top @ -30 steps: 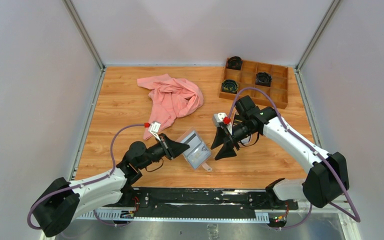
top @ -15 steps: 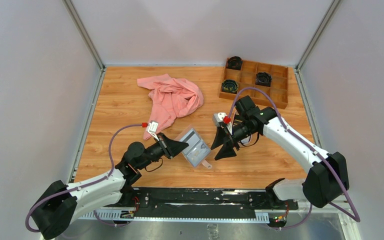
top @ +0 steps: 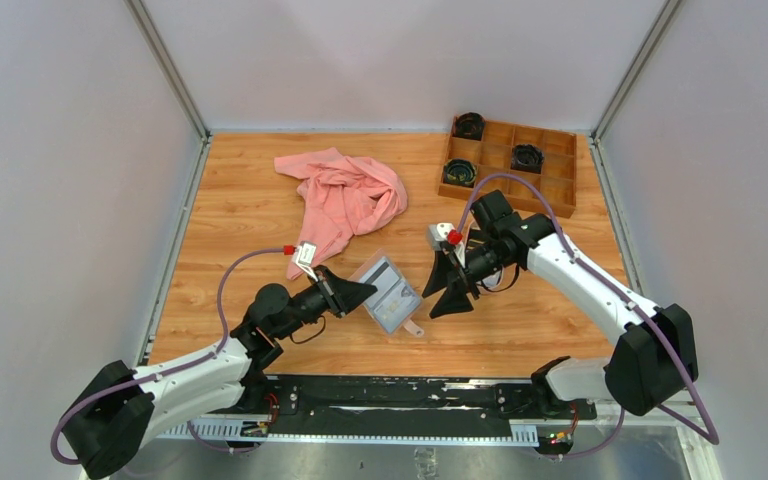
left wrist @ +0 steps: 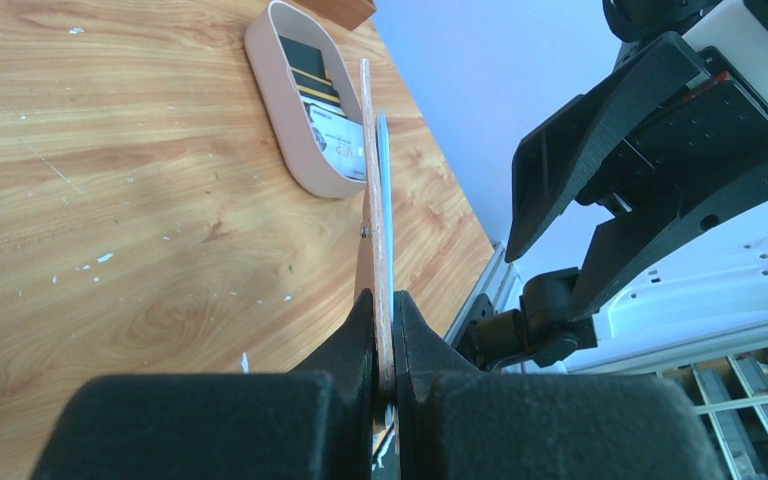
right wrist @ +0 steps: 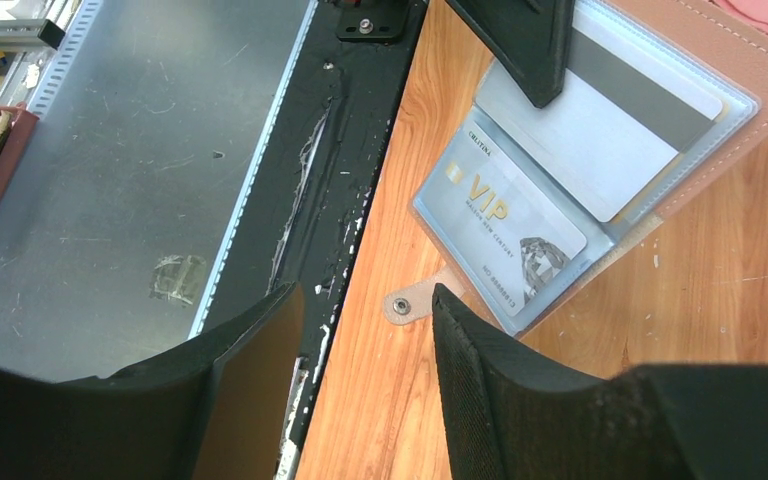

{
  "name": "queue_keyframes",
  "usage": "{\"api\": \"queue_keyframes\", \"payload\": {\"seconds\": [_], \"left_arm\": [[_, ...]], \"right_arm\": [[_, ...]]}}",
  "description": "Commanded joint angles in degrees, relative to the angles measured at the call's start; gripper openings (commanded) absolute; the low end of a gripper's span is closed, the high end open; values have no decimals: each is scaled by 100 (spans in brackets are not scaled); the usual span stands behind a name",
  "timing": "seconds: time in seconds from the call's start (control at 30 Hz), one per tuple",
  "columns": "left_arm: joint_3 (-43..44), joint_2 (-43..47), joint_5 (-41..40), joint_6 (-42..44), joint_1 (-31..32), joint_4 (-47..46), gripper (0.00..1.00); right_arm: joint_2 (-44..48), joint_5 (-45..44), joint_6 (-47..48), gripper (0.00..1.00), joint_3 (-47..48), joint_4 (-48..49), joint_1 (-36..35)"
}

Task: Put the credit cards into the card holder
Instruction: Insert the credit card into the card holder.

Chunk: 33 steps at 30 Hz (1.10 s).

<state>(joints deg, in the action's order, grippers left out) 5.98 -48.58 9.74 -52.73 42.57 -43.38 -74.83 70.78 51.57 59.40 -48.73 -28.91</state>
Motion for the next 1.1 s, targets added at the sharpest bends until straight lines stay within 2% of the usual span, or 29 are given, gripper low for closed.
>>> {"api": "queue_keyframes", "payload": {"seconds": [0.0,0.53,1.07], "left_arm": [[-59,46,-149,34,-3,-110,0],[-130,110,-340,95,-12,-117,0],[-185,117,-536,66,-29,-241,0]], "right_arm": [[-14,181,-166,54,-95,76,114],[-67,225,-482,54,-144,298,183],[-23,357,-1254,54,-341,928,385]]}}
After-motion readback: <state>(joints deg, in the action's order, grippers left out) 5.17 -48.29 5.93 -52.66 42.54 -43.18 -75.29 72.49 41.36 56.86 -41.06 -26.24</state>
